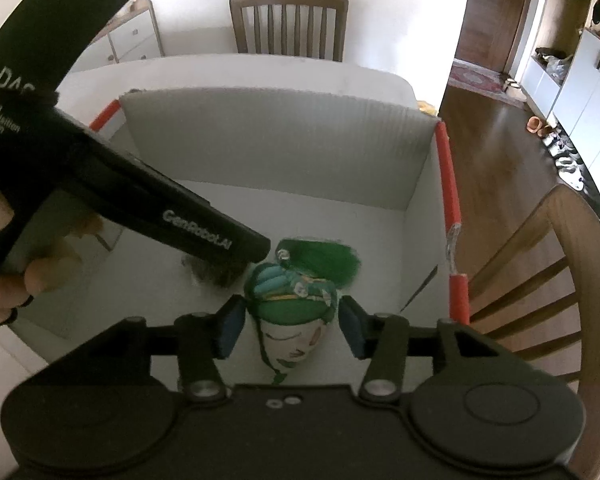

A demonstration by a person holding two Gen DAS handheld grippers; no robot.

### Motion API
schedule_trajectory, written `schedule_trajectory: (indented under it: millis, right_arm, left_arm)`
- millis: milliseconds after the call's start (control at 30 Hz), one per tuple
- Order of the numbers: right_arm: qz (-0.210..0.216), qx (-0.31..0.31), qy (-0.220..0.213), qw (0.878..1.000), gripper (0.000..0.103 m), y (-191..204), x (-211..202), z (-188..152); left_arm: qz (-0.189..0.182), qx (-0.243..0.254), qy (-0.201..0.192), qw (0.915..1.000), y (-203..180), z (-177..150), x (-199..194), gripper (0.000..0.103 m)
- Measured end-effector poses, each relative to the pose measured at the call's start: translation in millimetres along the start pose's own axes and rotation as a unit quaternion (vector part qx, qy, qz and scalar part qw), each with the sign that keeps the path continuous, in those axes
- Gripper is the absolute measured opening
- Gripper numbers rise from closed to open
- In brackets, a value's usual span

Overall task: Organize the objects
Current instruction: 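Withdraw both tools from the box back toward the pile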

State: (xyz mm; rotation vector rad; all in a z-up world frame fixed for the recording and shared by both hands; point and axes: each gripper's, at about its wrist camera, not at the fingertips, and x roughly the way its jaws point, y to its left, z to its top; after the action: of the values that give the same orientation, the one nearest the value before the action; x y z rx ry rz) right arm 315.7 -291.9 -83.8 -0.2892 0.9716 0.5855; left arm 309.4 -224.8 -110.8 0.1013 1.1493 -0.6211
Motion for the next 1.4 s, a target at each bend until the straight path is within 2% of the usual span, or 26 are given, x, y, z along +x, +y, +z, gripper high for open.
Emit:
schedule_trajectory:
  millis: [433,633,933,1133,1400]
  right_arm:
    - [0.021,0.020,-0.052,0.998,0.060,4,-56,6]
    - [0.034,0.025,-0.074,0.996,0.061,10,-82,1]
    - [0.035,0.038,-0.115,0.992,0.066,28,-114,4]
    - [0.039,0.041,-0.128,0.990,0.071,50,-121,8]
    - [0.048,0.045,-0.128,0.990,0.072,90,-120,13]
  left_arm:
    - [-0.024,-0.005,-0.073,0.9971,2,-25,-72,0.061]
    - [-0.033,-0.003,-0.117,0.9926,-4,-36,-111,0.061]
    - [-0.027,-0.003,-0.177,0.9838,7,-65,-162,0.061]
    - [-0.022,0.002,-0.195,0.9806,25,-90,-185,0.061]
    - [-0.022,0.005,-0.201,0.9794,53,-114,-206,0.061]
